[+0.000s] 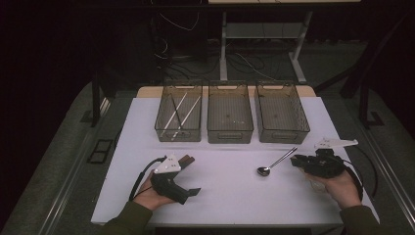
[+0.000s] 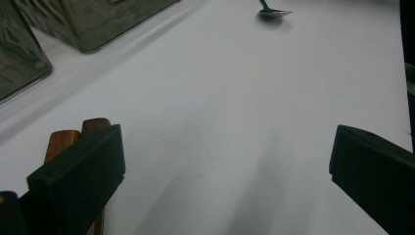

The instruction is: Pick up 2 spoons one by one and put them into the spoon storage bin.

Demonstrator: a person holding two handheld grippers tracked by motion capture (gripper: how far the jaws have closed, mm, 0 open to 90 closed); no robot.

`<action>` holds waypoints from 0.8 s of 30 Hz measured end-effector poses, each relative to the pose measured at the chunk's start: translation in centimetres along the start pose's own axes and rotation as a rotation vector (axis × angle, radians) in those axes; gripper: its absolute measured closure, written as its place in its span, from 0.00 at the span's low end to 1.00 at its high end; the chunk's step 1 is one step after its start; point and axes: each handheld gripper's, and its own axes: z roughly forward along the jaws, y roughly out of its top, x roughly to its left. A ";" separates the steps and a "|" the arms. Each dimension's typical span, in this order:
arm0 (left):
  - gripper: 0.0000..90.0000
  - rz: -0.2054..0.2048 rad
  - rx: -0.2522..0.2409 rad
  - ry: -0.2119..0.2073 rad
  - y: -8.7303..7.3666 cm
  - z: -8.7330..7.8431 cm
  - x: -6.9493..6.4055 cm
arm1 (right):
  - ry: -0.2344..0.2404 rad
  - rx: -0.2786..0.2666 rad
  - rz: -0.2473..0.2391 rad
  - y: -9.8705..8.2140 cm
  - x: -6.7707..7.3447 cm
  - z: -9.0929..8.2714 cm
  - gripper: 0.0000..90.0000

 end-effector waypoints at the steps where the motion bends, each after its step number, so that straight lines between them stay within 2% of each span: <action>1: 0.00 -0.004 -0.004 0.003 0.0 -0.1 0.0 | 0.005 -0.006 0.002 0.2 0.0 0.0 0.82; 5: 0.00 -0.005 -0.007 0.015 0.1 -0.4 -0.1 | 0.021 -0.023 -0.003 1.0 0.4 -0.1 0.82; 10: 0.00 -0.011 -0.004 0.008 -0.3 -0.6 -0.4 | 0.033 -0.044 -0.006 2.0 0.6 0.0 0.82; 24: 0.00 -0.006 -0.013 0.019 -0.5 -0.7 -0.5 | 0.070 -0.083 -0.040 4.9 2.1 1.7 0.82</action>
